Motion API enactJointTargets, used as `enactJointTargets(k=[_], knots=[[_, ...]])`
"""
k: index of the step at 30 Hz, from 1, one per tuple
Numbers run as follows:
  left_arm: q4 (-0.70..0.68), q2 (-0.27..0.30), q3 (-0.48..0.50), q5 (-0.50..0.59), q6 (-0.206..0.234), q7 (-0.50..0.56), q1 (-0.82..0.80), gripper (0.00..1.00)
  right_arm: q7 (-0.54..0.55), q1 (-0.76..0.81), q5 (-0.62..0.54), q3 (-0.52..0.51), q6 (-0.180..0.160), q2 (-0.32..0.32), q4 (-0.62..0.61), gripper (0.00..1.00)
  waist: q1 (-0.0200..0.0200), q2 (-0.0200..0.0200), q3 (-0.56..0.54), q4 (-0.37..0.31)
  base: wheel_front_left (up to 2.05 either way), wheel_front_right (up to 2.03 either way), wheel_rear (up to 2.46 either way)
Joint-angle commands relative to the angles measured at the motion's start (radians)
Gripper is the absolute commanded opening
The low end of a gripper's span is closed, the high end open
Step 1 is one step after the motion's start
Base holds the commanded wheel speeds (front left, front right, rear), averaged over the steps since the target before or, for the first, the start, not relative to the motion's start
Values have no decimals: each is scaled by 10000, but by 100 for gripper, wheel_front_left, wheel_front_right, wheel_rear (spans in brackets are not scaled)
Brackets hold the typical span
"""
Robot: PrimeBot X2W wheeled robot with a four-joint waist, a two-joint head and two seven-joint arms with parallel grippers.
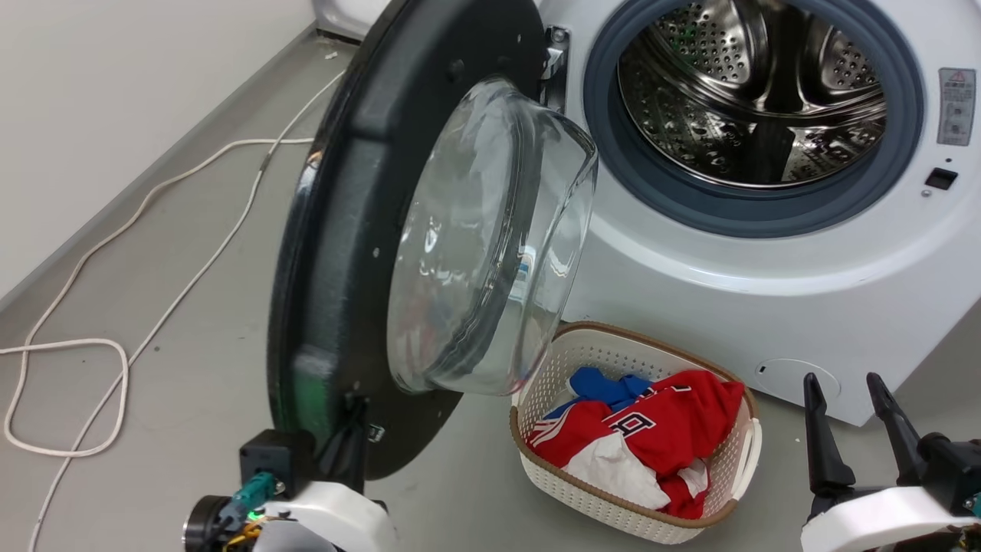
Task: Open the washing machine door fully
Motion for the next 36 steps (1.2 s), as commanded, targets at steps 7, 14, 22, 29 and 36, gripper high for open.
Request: enactJointTargets(k=[7, 14, 22, 29, 36], knots=[[882, 428, 963, -488, -133, -616, -573, 0, 233, -320, -249, 23, -3, -2, -363, 100, 0, -1, 290, 107, 0, 0, 0], [1932, 761, 2024, -1094, -514, -1624, -1515, 0, 634, -486, -538, 69, -3, -2, -985, 100, 0, -1, 805, -52, 0, 0, 0], [3262, 1306, 3004, -1623, -852, -2259, -2439, 0, 1017, -698, -783, 82, -3, -2, -1575, 100, 0, -1, 1284, -305, 0, 0, 0], [4704, 1825, 3554, -1867, -1412, -2592, -3381, 0, 1222, -803, -850, 70, -3, -2, -1856, 100, 0, -1, 1531, -428, 0, 0, 0], [5882, 2098, 3597, -1754, -1838, -2722, -4189, 0, 1279, -826, -833, 29, -3, -2, -1925, 100, 0, -1, 1593, -467, 0, 0, 0]])
